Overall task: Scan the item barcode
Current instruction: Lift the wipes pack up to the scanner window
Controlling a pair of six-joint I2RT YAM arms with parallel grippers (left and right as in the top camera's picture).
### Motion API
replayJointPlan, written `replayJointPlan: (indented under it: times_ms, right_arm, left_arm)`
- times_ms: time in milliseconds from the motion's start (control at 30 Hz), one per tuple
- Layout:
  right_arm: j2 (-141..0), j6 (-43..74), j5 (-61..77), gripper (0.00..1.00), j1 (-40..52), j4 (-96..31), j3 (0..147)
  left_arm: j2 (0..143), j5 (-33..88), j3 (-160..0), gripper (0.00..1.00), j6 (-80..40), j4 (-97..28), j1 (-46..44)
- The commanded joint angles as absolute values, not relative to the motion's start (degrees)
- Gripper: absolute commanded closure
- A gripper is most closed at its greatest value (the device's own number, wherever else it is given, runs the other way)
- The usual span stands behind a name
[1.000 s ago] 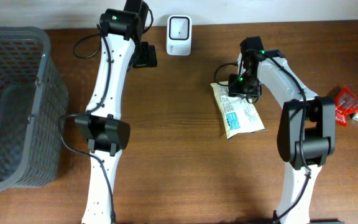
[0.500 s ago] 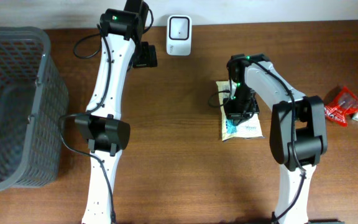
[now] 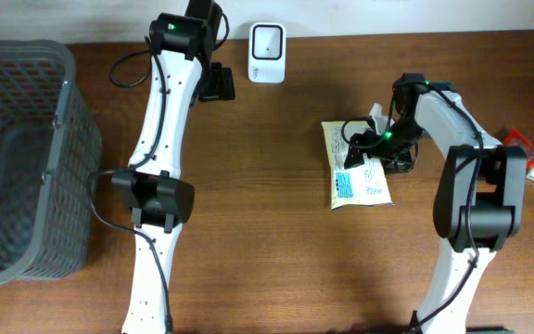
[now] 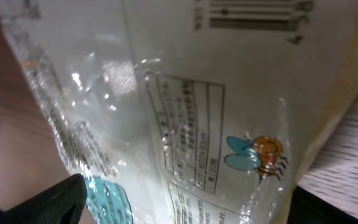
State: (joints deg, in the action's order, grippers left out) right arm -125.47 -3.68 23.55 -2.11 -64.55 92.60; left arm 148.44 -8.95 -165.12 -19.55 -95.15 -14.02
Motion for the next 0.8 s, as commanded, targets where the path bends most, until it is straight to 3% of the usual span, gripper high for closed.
replayJointPlan:
  times_ms: [0,33,100,200,300,467,500,567,600,767]
  right_arm:
    - [-126.96,-2.02,26.59,0.46,-2.35,-61.30,87.94]
    - [-126.96,-1.45,26.39,0.68,-2.76,-63.75,90.56]
    - [-126.93,-1.45,26.33,0.96,-3.03,-67.88,96.86]
    - [-126.67,0.89,22.70,0.96,-3.03,-75.72,109.82]
    - [-126.58,10.02,-1.83,0.96,-0.54,-84.95,125.54]
    - [-127.26,11.07,-12.73,0.96,12.78,-78.98,120.22]
    - [-127.37,11.07,-14.17,0.44,12.36,-77.73,117.75]
    - [-127.57,8.40,-16.14,0.07,10.52,-72.49,111.50]
    - [-127.79,8.38,-20.43,0.02,10.52,-67.72,105.80]
    - [-127.79,8.19,-25.74,0.02,7.29,-53.04,93.10]
  left_arm:
    - [148.07,-8.78,-165.99,0.01,-19.90,-95.22,-14.57]
    - [148.07,-8.78,-165.99,0.01,-19.90,-95.22,-14.57]
    - [148.07,-8.78,-165.99,0.01,-19.90,-95.22,-14.63]
    - [148.07,-8.78,-165.99,0.01,-19.92,-95.22,-14.61]
    - [148.07,-8.78,-165.99,0.01,-19.90,-95.22,-14.63]
    - [148.07,-8.78,-165.99,0.01,-19.90,-95.22,-14.61]
    - [148.07,-8.78,-165.99,0.01,-19.90,-95.22,-14.63]
    - [148.07,-8.78,-165.99,0.01,-19.90,-95.22,-14.63]
    - [148.07,-8.78,-165.99,0.01,-19.92,-95.22,-14.63]
    - [148.07,-8.78,-165.99,0.01,-19.90,-95.22,-14.61]
